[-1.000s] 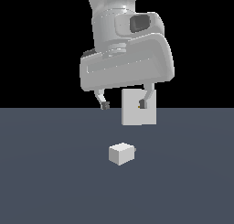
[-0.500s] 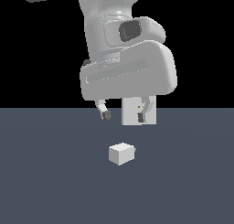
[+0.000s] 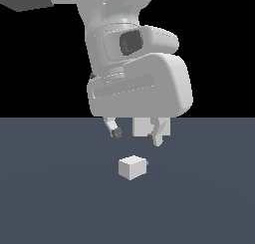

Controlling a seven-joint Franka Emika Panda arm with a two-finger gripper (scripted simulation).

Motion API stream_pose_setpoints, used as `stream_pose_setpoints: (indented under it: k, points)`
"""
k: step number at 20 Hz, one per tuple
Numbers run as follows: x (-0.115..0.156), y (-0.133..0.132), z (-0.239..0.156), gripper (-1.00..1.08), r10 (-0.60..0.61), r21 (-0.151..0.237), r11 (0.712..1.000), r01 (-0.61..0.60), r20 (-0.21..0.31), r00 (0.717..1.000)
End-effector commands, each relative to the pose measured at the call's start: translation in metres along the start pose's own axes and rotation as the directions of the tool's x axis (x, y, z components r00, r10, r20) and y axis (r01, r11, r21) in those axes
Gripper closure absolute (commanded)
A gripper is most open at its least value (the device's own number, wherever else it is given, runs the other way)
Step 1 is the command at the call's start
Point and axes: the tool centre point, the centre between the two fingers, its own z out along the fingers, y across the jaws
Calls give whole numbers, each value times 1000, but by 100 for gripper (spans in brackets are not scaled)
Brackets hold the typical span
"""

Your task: Plug the charger into the wall socket.

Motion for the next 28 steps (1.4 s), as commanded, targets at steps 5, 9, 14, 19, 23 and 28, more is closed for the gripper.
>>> stream_pose_setpoints:
  k: [5, 9, 14, 19, 23, 28]
  points:
    - [-3, 1, 3, -92, 28, -4, 1000, -28, -8, 1000]
    - [-3, 1, 4, -92, 25, -4, 1000, -25, -7, 1000]
    - [-6, 1, 16, -92, 26, -4, 1000, -26, -6, 1000]
    - [-12, 2, 37, -92, 28, -4, 1000, -28, -6, 1000]
    - [-16, 1, 49, -92, 28, -5, 1000, -29, -6, 1000]
    - [-17, 1, 52, 108, 28, -5, 1000, -29, -6, 1000]
